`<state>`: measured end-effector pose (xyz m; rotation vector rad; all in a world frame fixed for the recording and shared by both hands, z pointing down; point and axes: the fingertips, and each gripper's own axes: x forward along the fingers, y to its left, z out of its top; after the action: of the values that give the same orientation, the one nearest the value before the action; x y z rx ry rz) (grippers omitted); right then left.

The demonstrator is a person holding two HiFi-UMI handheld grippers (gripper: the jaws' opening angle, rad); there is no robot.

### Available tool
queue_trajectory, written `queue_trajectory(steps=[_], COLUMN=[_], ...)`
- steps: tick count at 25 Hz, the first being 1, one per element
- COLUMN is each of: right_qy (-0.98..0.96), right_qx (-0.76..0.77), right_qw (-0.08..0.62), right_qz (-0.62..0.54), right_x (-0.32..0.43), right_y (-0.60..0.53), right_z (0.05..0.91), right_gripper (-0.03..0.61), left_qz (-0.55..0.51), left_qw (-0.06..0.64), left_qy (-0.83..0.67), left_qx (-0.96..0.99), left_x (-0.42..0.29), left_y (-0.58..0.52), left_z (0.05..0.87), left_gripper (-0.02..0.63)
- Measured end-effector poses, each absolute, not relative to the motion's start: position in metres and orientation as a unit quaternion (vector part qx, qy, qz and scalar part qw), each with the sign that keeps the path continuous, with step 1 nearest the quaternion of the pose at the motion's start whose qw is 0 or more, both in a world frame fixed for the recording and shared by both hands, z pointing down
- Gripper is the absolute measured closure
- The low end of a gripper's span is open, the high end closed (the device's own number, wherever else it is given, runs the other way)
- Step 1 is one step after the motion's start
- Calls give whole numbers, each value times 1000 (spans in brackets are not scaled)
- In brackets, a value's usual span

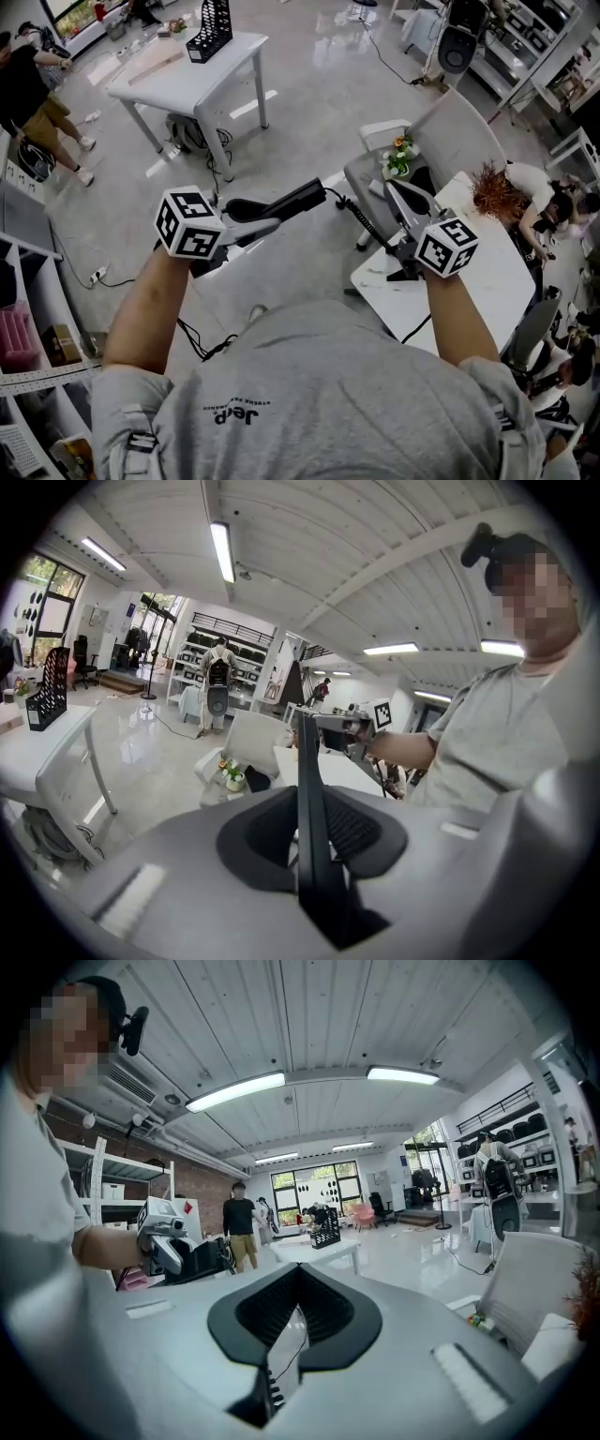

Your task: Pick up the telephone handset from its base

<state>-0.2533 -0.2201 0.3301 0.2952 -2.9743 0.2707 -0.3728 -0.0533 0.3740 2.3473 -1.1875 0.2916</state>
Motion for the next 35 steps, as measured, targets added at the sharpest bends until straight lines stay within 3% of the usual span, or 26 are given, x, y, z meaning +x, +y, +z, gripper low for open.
queue_trajectory(steps=[35], right_qy=[-987], right_qx=[111], right_qw=[82], right_qz=[86], right_x=[-242], right_y=[-228], right_z=[332], right_gripper=[575], left_qz=[111], left_qw=[241], left_qy=[-422], left_qx=[867], left_x=[-368], left_y=[-60], left_z=[367], left_gripper=[476])
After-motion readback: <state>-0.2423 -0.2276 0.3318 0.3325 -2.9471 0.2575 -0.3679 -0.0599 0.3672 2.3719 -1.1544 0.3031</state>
